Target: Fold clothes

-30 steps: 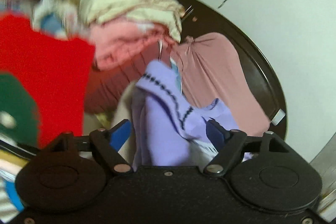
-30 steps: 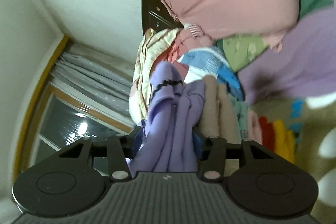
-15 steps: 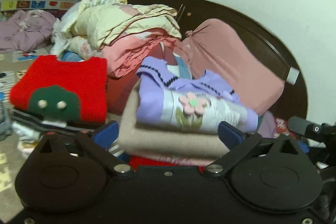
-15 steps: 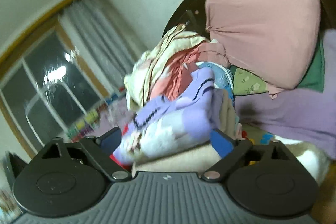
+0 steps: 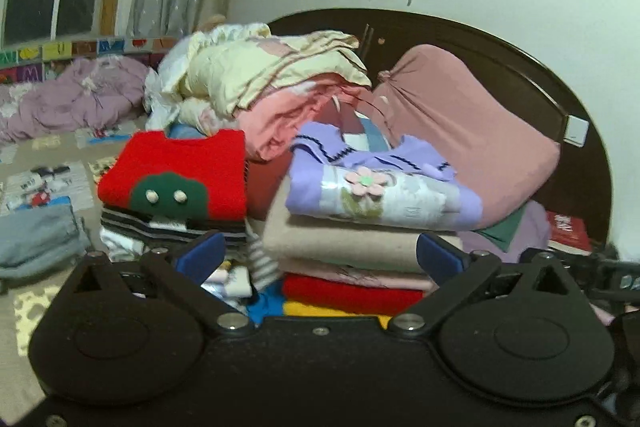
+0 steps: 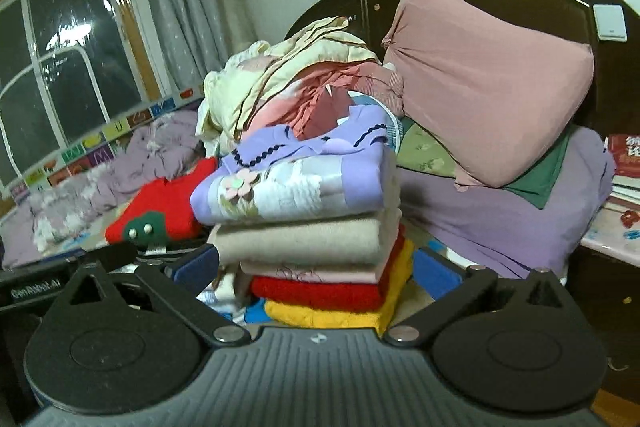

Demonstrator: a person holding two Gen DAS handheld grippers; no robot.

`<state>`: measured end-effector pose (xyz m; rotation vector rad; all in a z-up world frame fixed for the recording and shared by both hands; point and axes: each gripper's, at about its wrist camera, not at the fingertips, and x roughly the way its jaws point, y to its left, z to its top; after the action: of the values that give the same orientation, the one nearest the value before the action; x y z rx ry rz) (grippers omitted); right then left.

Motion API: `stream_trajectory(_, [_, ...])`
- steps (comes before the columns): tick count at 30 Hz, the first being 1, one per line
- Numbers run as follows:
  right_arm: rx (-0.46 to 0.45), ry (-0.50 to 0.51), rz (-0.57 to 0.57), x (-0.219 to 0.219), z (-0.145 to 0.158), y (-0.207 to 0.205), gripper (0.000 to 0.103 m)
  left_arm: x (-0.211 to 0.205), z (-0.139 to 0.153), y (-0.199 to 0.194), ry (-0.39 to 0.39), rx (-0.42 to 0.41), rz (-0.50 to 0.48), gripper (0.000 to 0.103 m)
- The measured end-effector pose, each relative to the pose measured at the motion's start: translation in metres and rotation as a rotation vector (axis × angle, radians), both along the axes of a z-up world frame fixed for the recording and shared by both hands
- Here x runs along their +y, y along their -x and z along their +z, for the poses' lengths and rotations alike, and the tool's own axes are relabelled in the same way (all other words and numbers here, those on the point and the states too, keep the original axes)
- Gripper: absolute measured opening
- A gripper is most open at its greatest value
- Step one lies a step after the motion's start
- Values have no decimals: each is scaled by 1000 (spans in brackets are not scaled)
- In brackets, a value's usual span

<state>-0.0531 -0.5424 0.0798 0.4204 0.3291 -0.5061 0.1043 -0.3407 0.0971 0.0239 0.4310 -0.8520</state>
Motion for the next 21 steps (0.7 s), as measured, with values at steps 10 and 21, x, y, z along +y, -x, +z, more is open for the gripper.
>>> stream_trajectory(10, [67,55,-27,21,14,13,103,-3,11,31,-81,-97,40,103])
stream_trajectory(21, [112,71,-36,32,14,17,103,1,9,36,-115,-29,39,103])
